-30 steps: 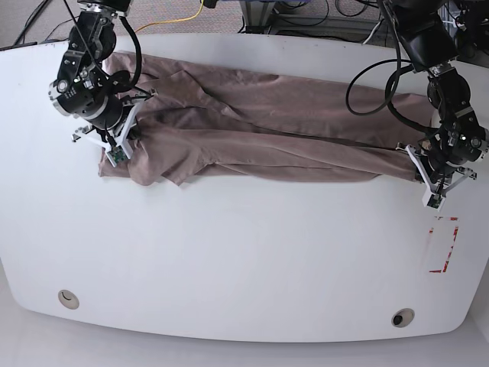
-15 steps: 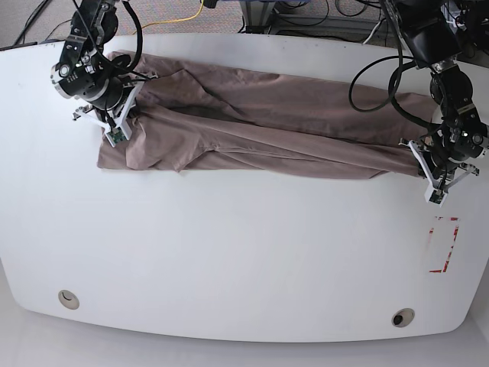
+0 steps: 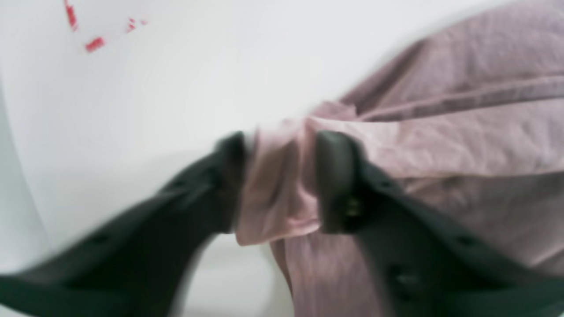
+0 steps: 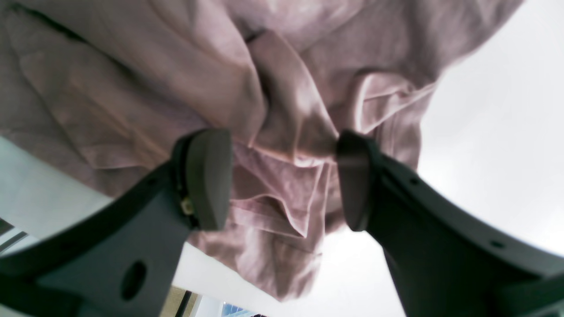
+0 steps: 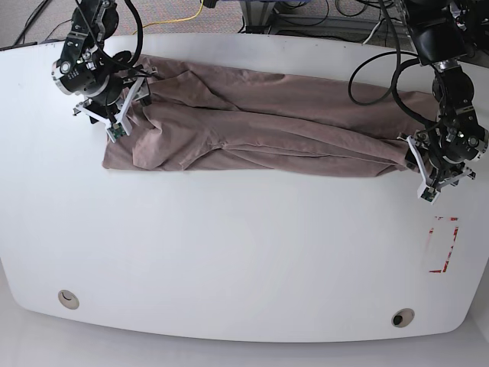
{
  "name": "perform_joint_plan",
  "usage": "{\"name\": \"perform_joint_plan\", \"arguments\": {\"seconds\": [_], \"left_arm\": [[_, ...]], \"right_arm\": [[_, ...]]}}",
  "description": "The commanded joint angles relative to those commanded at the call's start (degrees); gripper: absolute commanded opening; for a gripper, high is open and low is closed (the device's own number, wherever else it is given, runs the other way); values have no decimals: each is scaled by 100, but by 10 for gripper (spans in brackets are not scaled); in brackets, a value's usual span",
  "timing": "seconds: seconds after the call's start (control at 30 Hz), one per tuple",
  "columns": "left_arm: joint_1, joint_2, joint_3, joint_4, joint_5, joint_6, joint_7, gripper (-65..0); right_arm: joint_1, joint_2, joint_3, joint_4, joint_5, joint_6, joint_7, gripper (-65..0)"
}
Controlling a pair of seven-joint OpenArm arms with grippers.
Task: Layout the t-shirt on the table in an organized manner, then fold the t-shirt properly
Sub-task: 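Lower the folded hem onto the collar edge with both grippers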
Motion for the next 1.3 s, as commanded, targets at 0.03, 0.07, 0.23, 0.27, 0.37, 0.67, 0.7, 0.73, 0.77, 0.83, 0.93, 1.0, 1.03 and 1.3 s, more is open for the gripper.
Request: {"name": "perform_joint_plan", "arguments": {"seconds": [0.03, 0.07, 0.23, 0.27, 0.37, 0.67, 0.7, 0.73, 0.77, 0.83, 0.93, 1.0, 1.03, 1.3], "left_arm": [[-9, -9, -9, 0, 0, 0, 0, -229], [-9, -18, -9, 9, 0, 0, 0, -229], [-26, -202, -9, 220, -18, 0, 9, -229], [-26, -211, -9, 246, -18, 0, 9, -229], [-53, -316, -26, 475, -18, 0, 9, -229], [-185, -404, -440, 765, -70, 0, 0, -228], [-193, -360, -457, 738, -167, 0, 0, -228], [-185, -316, -475, 730, -237, 0, 0, -228], [-167, -264, -510, 703, -360, 0, 0, -228], [-141, -185, -633, 677, -624, 0, 18, -228], [88, -26, -844, 712, -1002, 0, 18, -229], [211, 79, -888, 712, -1187, 0, 18, -229], [264, 114, -888, 712, -1231, 0, 18, -229], [738, 360, -870, 536, -1284, 0, -9, -326]], "right_arm": [[9, 9, 0, 9, 0, 0, 0, -301], [9, 9, 0, 9, 9, 0, 0, -300], [97, 9, -9, 26, 9, 0, 0, -300], [105, 18, -9, 26, 0, 0, 0, -300], [132, 105, -9, 35, 9, 0, 0, -300], [264, 149, -9, 35, 35, 0, 0, -300], [316, 141, -9, 18, 35, 0, 0, -300], [343, 132, -9, 18, 35, 0, 0, -300], [369, 123, -26, 9, 35, 0, 0, -300], [404, 35, -44, 18, 44, 0, 0, -300], [475, -211, -53, 26, 44, 0, 0, -300], [554, -325, -53, 9, 44, 0, 0, -300], [554, -360, -53, 9, 44, 0, 0, -300], [563, -668, -53, -18, 44, 0, 0, -444]]}}
